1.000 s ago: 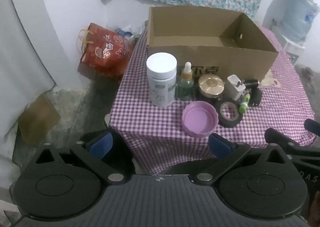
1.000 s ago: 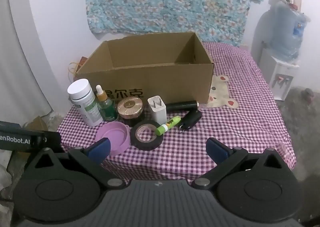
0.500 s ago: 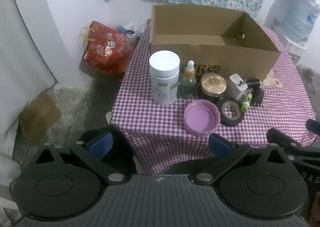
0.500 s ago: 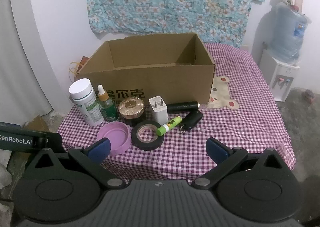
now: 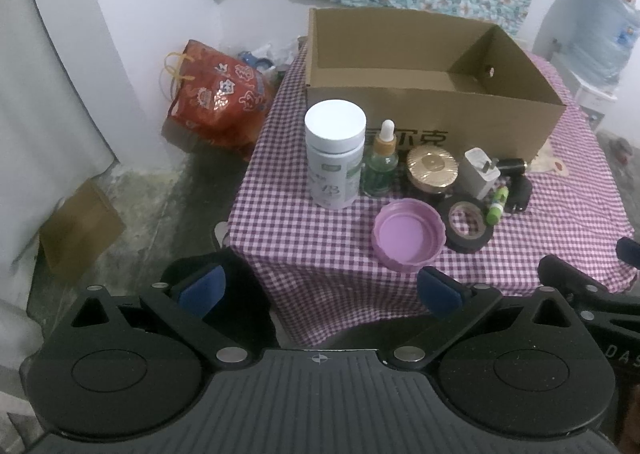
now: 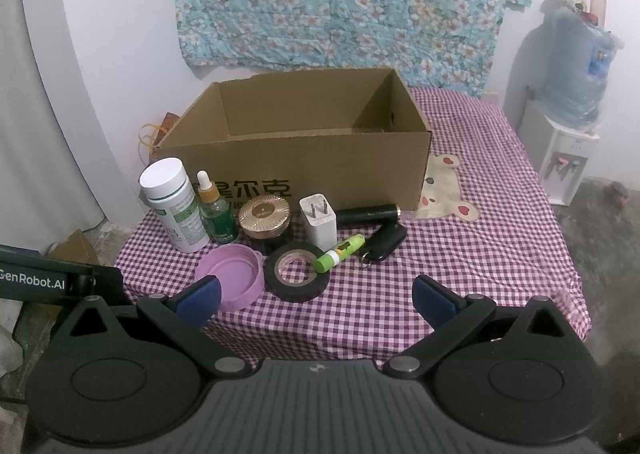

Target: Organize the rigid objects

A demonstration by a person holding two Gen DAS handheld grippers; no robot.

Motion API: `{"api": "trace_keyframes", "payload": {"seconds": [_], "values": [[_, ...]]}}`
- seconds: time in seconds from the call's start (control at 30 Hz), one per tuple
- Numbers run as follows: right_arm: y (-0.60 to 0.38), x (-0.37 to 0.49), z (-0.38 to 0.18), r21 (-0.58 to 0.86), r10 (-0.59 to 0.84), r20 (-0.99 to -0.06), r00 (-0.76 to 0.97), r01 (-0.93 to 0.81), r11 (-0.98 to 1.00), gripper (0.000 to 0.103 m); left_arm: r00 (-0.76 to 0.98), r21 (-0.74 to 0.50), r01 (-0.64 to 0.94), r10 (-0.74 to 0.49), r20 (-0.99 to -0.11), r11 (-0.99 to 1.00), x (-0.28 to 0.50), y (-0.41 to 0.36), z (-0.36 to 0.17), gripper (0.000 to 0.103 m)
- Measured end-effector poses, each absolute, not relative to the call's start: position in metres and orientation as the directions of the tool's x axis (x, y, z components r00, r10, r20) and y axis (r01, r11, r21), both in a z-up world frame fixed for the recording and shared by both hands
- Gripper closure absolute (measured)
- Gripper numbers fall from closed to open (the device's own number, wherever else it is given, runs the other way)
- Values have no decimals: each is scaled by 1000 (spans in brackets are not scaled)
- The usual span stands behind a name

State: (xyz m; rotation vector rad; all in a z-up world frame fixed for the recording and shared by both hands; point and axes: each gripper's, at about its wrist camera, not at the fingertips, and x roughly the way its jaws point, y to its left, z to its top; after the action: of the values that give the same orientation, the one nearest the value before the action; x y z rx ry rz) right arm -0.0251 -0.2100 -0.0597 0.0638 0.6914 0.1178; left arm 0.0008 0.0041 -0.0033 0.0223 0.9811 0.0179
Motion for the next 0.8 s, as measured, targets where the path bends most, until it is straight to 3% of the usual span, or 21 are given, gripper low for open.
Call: {"api": "trace_keyframes", "payload": {"seconds": [0.8], "values": [[-209,-24,-59,95,131,-631,764,-91,991,0,558,34,-7,32,-829,999,2,10,-1,0]]}}
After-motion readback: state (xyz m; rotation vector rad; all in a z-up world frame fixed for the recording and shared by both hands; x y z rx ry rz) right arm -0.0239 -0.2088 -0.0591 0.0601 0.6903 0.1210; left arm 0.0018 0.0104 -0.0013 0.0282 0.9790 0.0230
